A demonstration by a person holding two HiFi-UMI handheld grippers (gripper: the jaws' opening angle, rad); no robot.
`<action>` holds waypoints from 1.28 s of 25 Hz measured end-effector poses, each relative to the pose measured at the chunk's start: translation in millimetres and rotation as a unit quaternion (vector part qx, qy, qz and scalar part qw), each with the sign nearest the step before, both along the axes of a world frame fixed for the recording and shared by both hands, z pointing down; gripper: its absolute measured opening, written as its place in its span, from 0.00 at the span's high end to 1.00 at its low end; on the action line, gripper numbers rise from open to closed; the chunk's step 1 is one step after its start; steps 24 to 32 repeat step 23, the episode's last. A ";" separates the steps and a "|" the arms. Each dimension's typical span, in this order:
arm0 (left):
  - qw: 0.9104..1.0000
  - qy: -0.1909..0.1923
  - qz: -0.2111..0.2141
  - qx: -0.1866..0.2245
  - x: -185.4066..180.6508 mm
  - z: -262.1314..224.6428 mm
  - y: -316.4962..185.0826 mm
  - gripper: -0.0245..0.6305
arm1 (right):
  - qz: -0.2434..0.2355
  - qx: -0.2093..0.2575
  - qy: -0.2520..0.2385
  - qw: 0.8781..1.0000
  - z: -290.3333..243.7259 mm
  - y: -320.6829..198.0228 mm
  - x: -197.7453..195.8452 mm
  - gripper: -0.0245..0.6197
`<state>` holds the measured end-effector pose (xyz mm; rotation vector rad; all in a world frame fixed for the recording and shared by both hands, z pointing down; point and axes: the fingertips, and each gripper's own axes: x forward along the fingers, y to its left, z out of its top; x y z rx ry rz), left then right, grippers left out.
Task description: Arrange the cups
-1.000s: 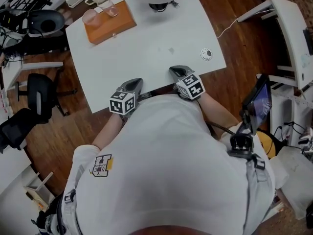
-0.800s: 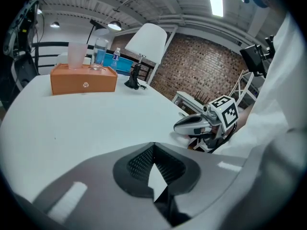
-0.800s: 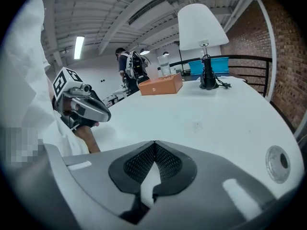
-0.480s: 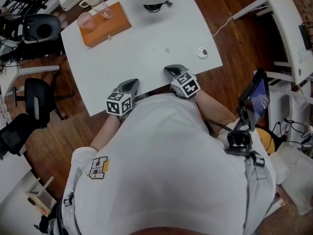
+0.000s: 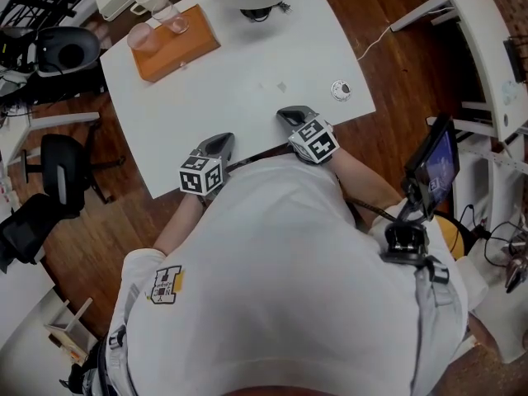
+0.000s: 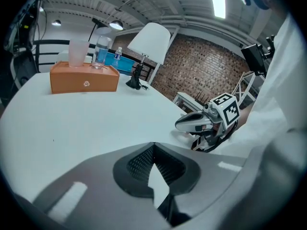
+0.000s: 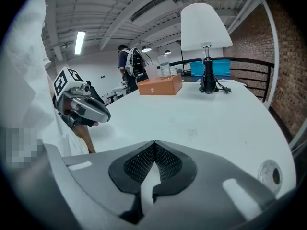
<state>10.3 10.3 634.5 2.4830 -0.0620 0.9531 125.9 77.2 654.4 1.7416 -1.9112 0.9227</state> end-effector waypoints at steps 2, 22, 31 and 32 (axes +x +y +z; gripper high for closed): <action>1.000 -0.001 0.000 0.000 2.9 0.2 0.3 0.96 | -0.003 0.001 0.000 1.000 -1.4 -1.4 2.6 0.96; 0.999 -0.019 -0.038 0.004 27.7 1.4 44.4 0.96 | -0.064 0.032 -0.005 0.997 -14.6 9.0 28.8 0.96; 0.999 -0.020 -0.041 0.003 28.6 1.3 48.0 0.96 | -0.068 0.032 -0.006 0.997 -15.4 10.6 30.0 0.96; 0.999 -0.020 -0.041 0.003 28.6 1.3 48.0 0.96 | -0.068 0.032 -0.006 0.997 -15.4 10.6 30.0 0.96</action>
